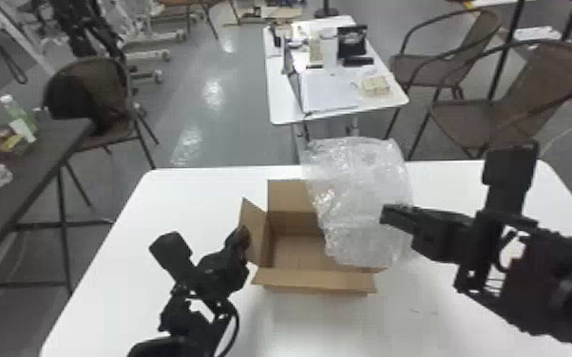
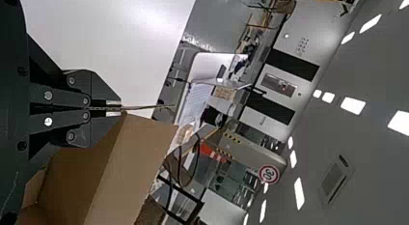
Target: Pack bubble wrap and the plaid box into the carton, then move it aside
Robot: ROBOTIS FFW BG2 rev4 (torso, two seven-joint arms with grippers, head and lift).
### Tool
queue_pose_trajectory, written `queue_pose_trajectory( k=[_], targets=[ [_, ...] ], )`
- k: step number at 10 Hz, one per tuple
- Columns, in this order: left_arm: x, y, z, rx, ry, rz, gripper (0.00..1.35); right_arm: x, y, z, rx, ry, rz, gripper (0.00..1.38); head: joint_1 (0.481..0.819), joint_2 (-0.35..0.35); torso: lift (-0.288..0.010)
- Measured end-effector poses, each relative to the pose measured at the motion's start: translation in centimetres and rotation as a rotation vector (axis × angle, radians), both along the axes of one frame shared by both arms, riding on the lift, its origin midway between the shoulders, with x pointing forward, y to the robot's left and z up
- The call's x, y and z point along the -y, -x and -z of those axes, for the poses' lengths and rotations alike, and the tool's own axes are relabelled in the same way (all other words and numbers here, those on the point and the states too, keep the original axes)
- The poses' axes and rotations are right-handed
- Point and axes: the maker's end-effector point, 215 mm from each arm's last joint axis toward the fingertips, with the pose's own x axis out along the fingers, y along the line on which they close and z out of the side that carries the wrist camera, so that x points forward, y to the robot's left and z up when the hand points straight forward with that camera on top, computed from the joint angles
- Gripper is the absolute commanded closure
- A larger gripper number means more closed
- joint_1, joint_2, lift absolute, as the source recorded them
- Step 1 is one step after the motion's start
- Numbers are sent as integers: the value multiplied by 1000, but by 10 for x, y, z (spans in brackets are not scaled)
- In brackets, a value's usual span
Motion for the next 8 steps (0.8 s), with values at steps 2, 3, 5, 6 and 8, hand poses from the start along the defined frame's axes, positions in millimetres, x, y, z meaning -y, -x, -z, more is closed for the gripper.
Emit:
queue_pose_trajectory(
  k=[2,3,5,6,8],
  targets=[
    [5,-1,-1,4,5,-2,1214,-30,-5,26,-47,-59,-4,1082,695,238,-27],
    [3,-1,-2,7,1,-16,1214,-38,-4,40,-66,-63,-6,1082,695,248,-27],
    [-1,1,0,1,-10,-78,1214,-37,-6,56,-80,-35,1,1082,695,253,-27],
    [2,4,1,0,-7,-90,1214,-35,-7,61,-85,-18,7,1082,695,250,-27],
    [8,5,1,2,-3,-85,1214,-25,-12,76,-100,40,33,1081,695,232,-27]
  ],
)
